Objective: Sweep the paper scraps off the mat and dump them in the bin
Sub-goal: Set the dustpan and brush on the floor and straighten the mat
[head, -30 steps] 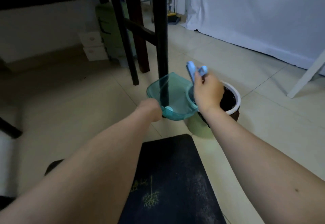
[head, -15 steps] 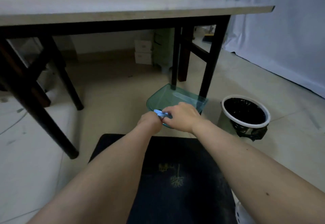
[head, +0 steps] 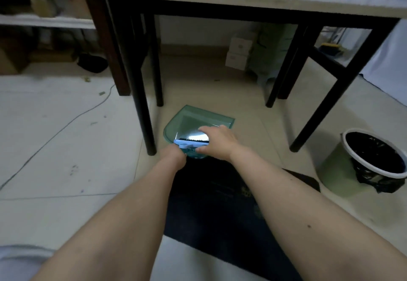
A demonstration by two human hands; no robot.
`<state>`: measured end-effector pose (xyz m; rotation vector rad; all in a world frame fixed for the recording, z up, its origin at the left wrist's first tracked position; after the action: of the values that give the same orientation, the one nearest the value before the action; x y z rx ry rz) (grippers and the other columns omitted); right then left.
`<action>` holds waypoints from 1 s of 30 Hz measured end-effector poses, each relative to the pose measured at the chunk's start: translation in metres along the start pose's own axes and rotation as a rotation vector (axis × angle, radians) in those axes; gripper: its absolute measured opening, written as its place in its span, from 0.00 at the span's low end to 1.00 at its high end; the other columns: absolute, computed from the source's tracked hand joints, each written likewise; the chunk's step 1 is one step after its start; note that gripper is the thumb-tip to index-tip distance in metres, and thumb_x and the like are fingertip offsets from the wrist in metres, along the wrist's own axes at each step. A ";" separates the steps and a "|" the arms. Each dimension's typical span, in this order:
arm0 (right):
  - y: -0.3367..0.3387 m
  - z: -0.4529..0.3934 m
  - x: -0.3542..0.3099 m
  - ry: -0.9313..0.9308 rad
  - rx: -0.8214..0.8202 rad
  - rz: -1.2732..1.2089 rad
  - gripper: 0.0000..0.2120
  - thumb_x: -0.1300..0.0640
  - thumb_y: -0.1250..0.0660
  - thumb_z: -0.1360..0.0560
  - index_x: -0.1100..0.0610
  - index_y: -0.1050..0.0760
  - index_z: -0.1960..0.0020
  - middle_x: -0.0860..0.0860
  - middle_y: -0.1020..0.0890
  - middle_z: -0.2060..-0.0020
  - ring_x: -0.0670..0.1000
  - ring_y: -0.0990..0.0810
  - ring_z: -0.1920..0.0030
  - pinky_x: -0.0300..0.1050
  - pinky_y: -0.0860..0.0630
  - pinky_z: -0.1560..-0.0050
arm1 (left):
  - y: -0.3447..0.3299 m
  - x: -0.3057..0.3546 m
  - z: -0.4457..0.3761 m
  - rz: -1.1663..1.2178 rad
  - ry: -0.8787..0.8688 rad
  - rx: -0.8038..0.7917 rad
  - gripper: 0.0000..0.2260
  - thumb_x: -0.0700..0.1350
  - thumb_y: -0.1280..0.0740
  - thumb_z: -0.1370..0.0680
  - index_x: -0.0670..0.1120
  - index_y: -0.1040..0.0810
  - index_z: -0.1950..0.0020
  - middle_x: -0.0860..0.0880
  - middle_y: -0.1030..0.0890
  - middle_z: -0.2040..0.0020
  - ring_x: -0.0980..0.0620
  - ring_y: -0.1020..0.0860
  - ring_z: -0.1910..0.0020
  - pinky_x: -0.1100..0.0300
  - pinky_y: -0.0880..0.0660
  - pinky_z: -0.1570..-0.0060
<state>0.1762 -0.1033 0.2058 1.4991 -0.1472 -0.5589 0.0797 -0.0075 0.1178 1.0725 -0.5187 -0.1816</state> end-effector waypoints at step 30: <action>-0.314 -0.076 -0.063 -0.072 -0.289 -0.220 0.17 0.51 0.40 0.21 0.53 0.28 0.34 0.50 0.22 0.42 0.52 0.29 0.38 0.45 0.28 0.42 | -0.189 -0.340 -0.095 0.463 0.792 0.016 0.03 0.42 0.39 0.22 0.43 0.28 0.53 0.40 0.22 0.47 0.40 0.24 0.47 0.52 0.28 0.46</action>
<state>0.0727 0.0006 -0.0892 1.2209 0.0435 -0.7771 -0.1487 0.1096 -0.1897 0.9206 -0.0358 0.6375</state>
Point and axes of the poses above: each hand's wrist, its own z-axis away from the middle knuckle, its own y-axis out of the back of the hand, x = y × z, the point moved 9 cm from there along -z, towards the middle knuckle
